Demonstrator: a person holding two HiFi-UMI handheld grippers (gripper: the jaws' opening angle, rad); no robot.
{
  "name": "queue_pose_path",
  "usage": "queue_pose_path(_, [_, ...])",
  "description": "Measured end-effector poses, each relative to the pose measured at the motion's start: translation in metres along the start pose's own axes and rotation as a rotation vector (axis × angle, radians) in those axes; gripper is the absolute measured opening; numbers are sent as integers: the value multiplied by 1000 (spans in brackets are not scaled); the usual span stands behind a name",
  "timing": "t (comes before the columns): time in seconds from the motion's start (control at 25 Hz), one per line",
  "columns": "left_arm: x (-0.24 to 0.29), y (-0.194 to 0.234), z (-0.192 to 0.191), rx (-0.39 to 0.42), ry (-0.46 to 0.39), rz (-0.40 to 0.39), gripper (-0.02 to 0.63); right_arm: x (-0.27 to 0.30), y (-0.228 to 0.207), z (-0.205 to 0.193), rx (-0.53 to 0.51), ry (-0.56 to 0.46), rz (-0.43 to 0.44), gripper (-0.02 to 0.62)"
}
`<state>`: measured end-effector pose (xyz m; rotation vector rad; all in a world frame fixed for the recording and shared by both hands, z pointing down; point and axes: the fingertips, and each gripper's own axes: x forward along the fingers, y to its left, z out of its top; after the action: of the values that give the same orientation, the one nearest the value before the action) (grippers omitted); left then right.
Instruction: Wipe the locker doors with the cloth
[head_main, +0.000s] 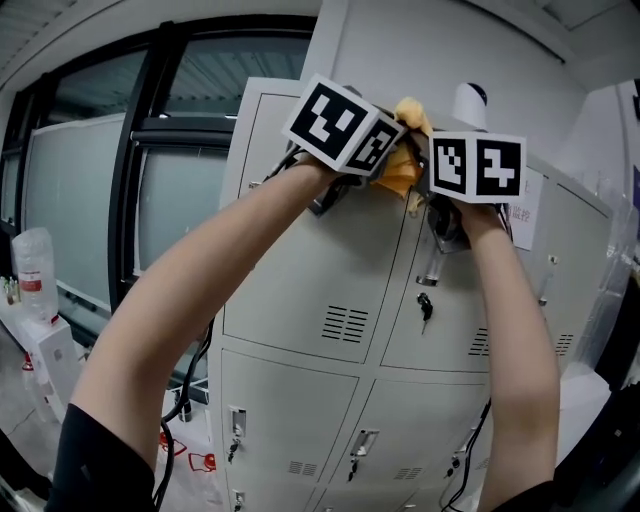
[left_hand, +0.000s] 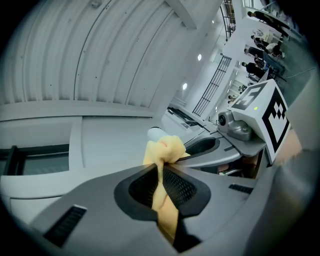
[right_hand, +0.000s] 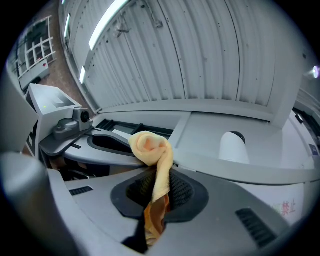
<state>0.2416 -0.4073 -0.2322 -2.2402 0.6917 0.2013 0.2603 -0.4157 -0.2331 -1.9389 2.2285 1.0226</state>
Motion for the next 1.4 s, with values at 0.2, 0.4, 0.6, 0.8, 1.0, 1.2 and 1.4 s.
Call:
queue_pose_path(0.2, [3, -3, 1, -3, 1, -3, 44, -2, -4, -2, 4, 3, -7, 61])
queue_pose_path(0.4, [4, -4, 3, -4, 3, -14, 44, -4, -6, -1, 13, 5, -22, 61])
queue_pose_path(0.6, [-6, -5, 4, 8, -5, -25, 44, -8, 3, 2, 34, -17, -22, 61])
queue_pose_path(0.8, [-38, 3, 4, 27, -21, -18, 44, -10, 34, 14, 63, -54, 12, 61])
queue_pose_path(1.0, [-81, 27, -2, 8, -42, -1, 44, 0, 80, 31, 57, -72, 47, 61])
queue_pose_path(1.2, [-122, 59, -23, -4, -14, 57, 44, 23, 131, 37, 61, -65, 94, 61])
queue_pose_path(1.4, [-148, 82, -48, -24, 8, 92, 44, 43, 168, 33, 64, -47, 123, 61])
